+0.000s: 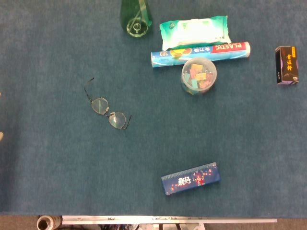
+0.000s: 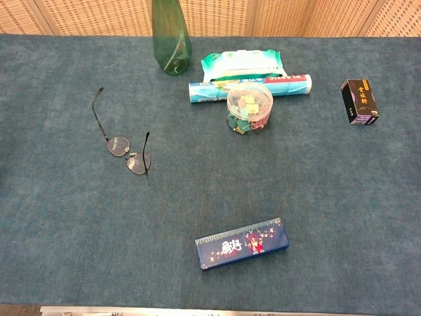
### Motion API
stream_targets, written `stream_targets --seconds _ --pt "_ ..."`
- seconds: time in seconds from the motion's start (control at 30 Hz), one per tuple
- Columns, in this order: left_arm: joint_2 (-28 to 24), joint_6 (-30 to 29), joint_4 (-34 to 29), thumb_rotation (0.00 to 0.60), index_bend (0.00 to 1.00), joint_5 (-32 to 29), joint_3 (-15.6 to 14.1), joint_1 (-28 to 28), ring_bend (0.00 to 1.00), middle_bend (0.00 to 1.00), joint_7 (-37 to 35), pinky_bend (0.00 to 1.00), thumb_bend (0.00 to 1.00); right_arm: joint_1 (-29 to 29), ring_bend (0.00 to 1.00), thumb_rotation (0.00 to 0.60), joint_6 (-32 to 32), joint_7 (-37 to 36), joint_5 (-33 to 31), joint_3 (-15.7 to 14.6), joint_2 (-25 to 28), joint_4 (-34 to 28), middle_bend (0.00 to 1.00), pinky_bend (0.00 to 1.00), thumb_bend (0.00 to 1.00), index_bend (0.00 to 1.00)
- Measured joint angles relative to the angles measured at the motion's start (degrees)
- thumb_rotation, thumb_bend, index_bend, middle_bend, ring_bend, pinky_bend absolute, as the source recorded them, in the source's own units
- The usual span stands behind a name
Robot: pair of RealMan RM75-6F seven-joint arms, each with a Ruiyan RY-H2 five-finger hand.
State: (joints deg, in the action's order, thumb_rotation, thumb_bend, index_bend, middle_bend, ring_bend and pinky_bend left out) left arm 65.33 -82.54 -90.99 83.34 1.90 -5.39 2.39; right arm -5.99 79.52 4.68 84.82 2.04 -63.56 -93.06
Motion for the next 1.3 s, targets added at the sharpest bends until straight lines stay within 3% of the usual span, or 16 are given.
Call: stream_targets --seconds 0.37,0.73,1.0,1.3 --pt "-0.68 1.03 -1.36 0.600 0.23 1.70 -0.56 -0.73 0.15 0.19 -2.06 0.29 0.09 -1.73 0.24 0.600 -0.48 -0.71 0.91 1.15 0.23 -0.21 0.24 0.43 0.16 0.25" --pt "-1.37 6.26 -2.84 0.600 0.18 4.58 0.33 -5.88 0.15 0.18 -13.84 0.28 0.09 -3.52 0.24 0.600 -0.52 1.03 0.87 2.98 2.06 -1.87 0.24 0.43 0.16 0.25" --pt "2.43 12.09 0.18 0.600 0.04 6.00 1.51 -11.77 0.07 0.00 -19.54 0.20 0.03 -4.24 0.24 0.600 -0.40 2.31 0.73 3.67 3.19 -2.90 0.24 0.43 0.16 0.25" --pt "6.19 18.22 2.60 0.600 0.00 3.97 2.27 -16.08 0.00 0.00 -22.88 0.15 0.01 -4.85 0.24 0.600 -0.65 2.91 -0.39 4.42 4.15 -3.18 0.24 0.43 0.16 0.25"
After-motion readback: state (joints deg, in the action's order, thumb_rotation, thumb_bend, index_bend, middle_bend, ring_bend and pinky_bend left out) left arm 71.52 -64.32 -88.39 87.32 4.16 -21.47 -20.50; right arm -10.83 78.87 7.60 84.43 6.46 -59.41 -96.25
